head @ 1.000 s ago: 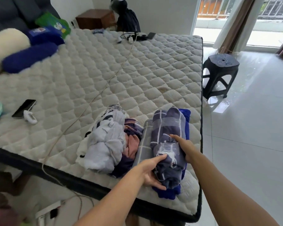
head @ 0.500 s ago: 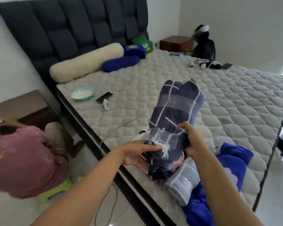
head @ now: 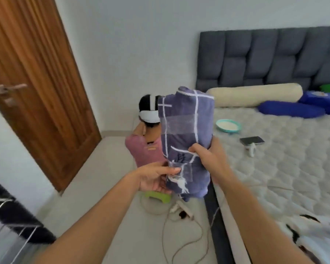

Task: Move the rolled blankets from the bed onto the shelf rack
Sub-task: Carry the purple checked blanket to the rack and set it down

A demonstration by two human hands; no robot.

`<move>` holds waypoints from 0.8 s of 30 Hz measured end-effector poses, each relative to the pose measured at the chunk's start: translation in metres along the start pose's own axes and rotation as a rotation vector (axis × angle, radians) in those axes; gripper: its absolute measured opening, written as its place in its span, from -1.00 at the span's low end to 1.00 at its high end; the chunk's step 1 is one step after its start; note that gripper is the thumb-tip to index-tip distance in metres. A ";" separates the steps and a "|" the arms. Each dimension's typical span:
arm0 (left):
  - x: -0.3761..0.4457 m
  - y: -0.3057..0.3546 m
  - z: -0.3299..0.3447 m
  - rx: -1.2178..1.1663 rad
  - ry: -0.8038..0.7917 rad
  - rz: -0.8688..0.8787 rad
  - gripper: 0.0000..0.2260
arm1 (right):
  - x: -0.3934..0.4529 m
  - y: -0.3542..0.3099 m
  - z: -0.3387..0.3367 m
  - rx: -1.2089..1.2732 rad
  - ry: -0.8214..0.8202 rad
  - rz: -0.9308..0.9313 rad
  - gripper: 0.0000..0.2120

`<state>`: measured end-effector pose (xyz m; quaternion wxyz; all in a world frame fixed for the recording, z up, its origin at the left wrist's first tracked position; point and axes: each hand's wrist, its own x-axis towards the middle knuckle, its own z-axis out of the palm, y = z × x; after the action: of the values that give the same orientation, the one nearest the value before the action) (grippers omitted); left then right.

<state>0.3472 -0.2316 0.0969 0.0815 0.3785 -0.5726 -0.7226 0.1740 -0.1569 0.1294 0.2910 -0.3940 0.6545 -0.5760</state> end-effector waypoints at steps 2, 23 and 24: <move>-0.027 -0.013 -0.050 -0.054 0.116 0.041 -0.71 | 0.005 -0.014 0.062 -0.023 -0.090 -0.059 -0.57; -0.287 -0.124 -0.336 -0.305 1.266 0.322 -0.55 | -0.058 -0.110 0.548 -0.124 -1.014 -0.504 -0.48; -0.293 -0.127 -0.347 -0.325 1.322 0.319 -0.53 | -0.058 -0.111 0.565 -0.121 -1.073 -0.529 -0.46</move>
<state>0.8142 -0.2939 0.0970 0.5736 0.6332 -0.3360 -0.3964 0.6960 -0.4074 0.1397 0.4046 -0.7950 0.3278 -0.3112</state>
